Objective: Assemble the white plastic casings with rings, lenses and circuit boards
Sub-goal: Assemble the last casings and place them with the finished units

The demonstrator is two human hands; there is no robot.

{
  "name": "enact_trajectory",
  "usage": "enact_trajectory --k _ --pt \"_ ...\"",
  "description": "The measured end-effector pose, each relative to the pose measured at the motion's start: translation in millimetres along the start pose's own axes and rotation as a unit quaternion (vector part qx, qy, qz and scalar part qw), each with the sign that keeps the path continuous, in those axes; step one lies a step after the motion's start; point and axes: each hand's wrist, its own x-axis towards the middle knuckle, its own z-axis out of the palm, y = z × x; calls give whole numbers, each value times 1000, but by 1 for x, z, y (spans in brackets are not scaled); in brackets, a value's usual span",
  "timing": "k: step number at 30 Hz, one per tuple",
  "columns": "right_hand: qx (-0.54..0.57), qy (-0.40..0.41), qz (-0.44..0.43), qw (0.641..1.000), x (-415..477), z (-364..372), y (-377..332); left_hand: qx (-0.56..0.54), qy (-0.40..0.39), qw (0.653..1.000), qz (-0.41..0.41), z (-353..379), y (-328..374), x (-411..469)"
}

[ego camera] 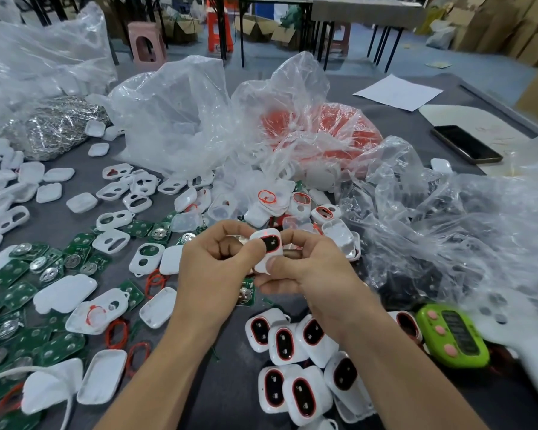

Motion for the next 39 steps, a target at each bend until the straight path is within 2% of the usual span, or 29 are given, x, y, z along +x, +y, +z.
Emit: enact_trajectory --k 4,8,14,22,27,36,39 --pt "-61 46 -27 997 0 1 2 13 -38 999 16 1 1 -1" --pt "-71 77 -42 994 1 0 4 48 -48 997 33 2 2 -3" --pt "-58 18 -32 998 2 -3 2 62 -19 998 24 0 -1 -2" --pt "-101 57 -42 992 1 -3 2 73 -51 995 35 1 -3 -2" --pt "-66 26 -16 997 2 -7 -3 63 -51 997 13 -3 -4 1" --pt "-125 104 -51 985 2 -4 2 84 -116 990 -11 -13 -3 2" --pt "-106 67 -27 992 1 -6 0 49 -126 990 -42 -16 -2 3"
